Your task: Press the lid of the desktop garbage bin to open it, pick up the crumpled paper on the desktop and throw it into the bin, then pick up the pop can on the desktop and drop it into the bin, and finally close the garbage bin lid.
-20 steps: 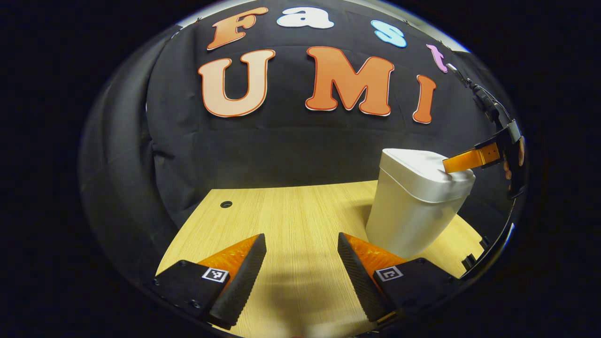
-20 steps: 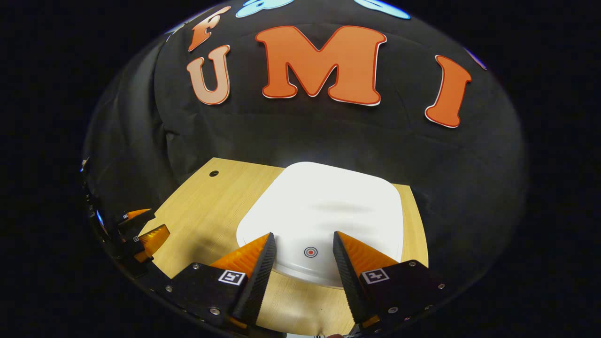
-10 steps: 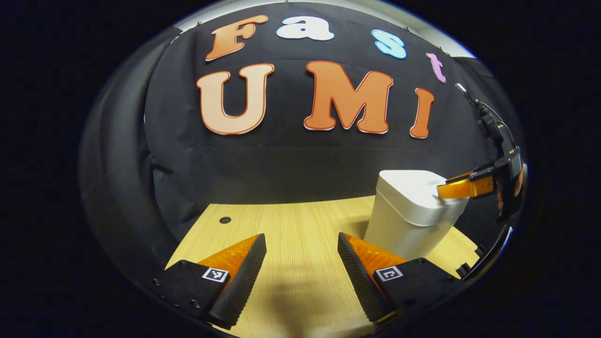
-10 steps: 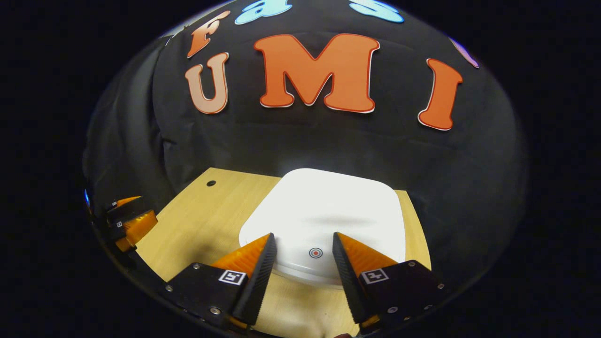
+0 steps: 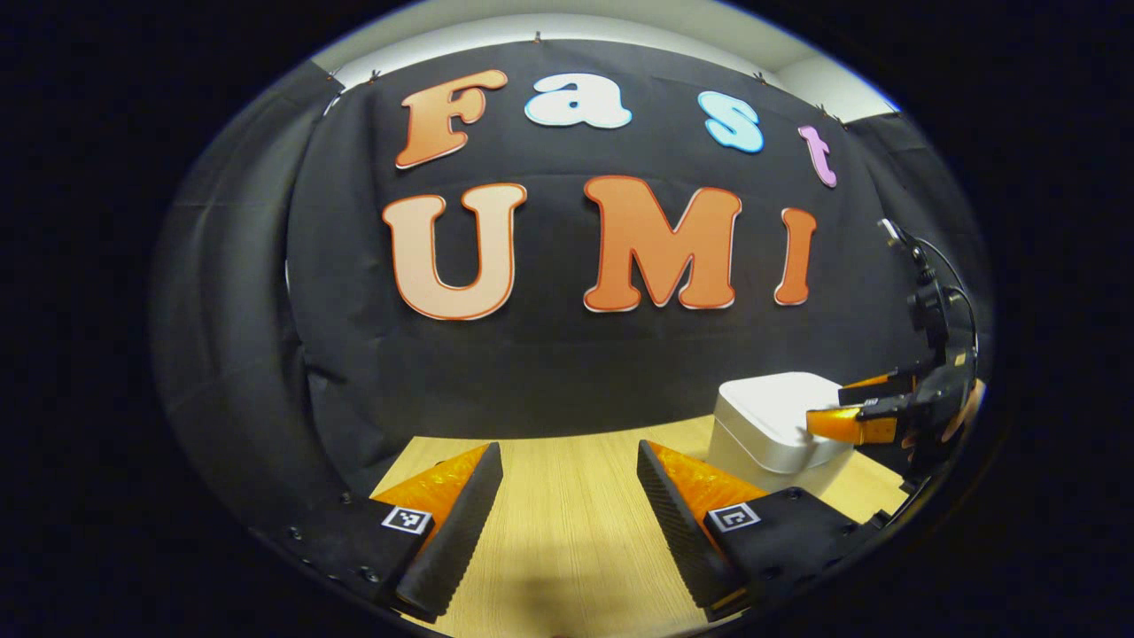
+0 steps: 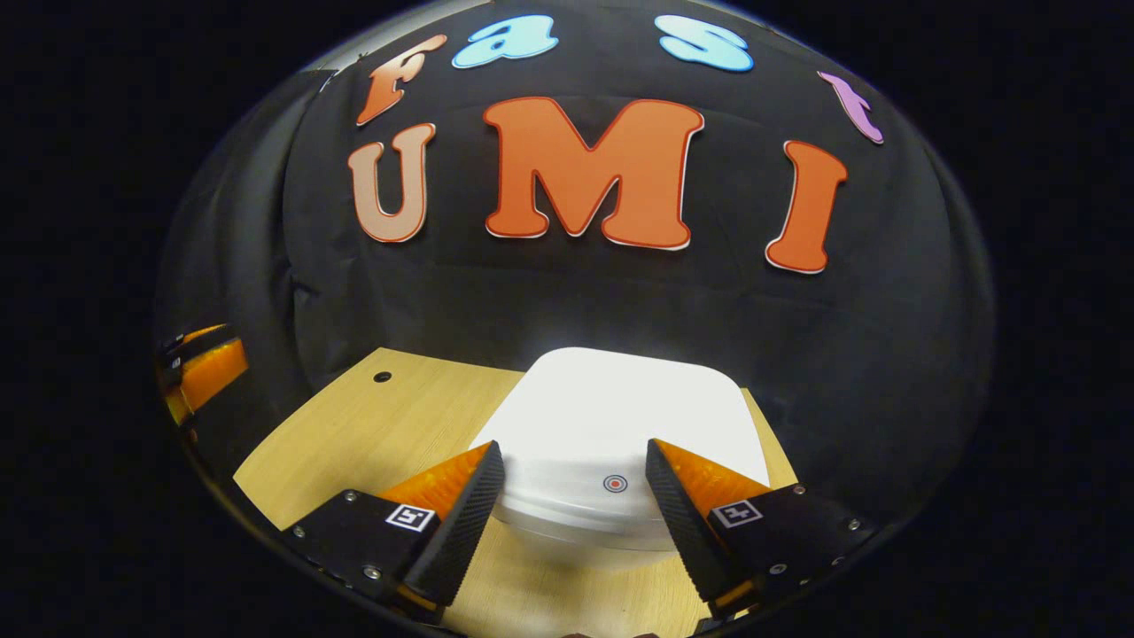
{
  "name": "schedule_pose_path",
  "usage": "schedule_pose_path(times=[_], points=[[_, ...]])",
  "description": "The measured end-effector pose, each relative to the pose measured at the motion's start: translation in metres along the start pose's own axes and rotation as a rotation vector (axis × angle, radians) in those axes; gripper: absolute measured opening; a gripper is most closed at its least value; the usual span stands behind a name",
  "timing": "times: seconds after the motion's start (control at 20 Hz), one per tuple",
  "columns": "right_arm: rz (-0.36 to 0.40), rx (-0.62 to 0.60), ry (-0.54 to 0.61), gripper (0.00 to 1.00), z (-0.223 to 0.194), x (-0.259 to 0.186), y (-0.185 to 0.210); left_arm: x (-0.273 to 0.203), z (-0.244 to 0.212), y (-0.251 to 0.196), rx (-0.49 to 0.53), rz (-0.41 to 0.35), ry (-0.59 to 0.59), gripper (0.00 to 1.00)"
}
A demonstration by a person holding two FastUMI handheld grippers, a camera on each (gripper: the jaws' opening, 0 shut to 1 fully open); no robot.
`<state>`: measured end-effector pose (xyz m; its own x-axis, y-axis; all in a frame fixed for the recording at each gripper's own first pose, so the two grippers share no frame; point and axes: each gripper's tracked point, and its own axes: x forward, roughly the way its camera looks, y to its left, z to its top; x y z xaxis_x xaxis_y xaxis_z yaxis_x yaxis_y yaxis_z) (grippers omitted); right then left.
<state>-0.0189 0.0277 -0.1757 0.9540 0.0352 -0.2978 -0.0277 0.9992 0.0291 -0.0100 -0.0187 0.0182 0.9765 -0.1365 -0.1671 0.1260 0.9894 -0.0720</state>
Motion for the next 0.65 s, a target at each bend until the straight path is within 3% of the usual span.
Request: schedule_pose_path(times=[0.45, 0.65], points=[[-0.001, -0.018, -0.248, 0.99, 0.056, -0.012, 0.038, -0.003, 0.041, 0.021, 0.021, 0.042, -0.131, 0.97], [0.045, 0.003, -0.291, 0.99, 0.061, -0.015, 0.059, -0.004, 0.052, 0.028, 0.027, 0.068, -0.187, 0.97]])
